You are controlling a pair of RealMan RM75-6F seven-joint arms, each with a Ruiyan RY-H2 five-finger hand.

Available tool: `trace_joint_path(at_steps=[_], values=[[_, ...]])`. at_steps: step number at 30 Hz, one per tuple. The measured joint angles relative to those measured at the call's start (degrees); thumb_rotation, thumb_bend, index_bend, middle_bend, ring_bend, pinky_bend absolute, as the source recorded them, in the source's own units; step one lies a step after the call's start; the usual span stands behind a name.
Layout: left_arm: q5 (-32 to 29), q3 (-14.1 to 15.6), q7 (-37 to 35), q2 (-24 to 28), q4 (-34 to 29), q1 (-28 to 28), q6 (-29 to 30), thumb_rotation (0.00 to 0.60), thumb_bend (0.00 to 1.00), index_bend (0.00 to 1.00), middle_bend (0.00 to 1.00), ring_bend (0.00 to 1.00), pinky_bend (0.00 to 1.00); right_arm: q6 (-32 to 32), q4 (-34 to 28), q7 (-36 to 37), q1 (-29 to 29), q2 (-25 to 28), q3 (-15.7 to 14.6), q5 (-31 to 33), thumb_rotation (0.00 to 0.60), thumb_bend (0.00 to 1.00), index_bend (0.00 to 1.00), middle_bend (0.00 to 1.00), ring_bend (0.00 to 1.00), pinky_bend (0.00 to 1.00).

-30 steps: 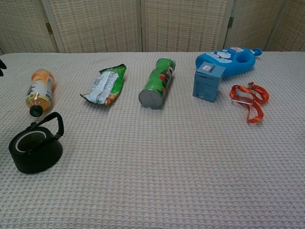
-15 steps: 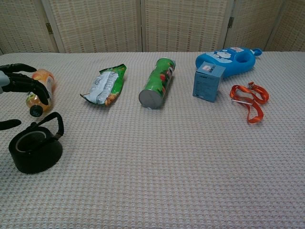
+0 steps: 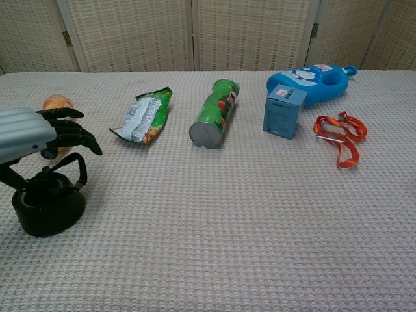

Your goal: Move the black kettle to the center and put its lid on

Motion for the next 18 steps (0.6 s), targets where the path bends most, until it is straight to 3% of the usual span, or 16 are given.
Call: trace_joint_path(at_steps=[3,10,18], values=[[-0.04,0.21,0.26,-0.79,0.49,-0.55,-0.11,0.600,0.32,0.33,0.26,0.19,0.00,0.00,0.32,0.34,-0.08,-0.15,0.05,0.17,0.600,0.31,0.00,0.06,0.22,0.10],[1.82,0.94,-3.05,-2.65,3.74,-1.37,2.78,0.600,0.33,0.50,0.49,0.38,0.01,-0.38,0.67,0.69,0.04,-0.46,0.16,0.33,0.600,0.31,0.00,0.06,0.22,0.10],[3.92,1.85,-9.32,-5.71,9.21,-2.46,7.26,0.600,0.35,0.57,0.56,0.45,0.02,-0.52,0.67,0.59,0.21,-0.68,0.26,0.18,0.600,0.31,0.00,0.06,0.22,0.10]])
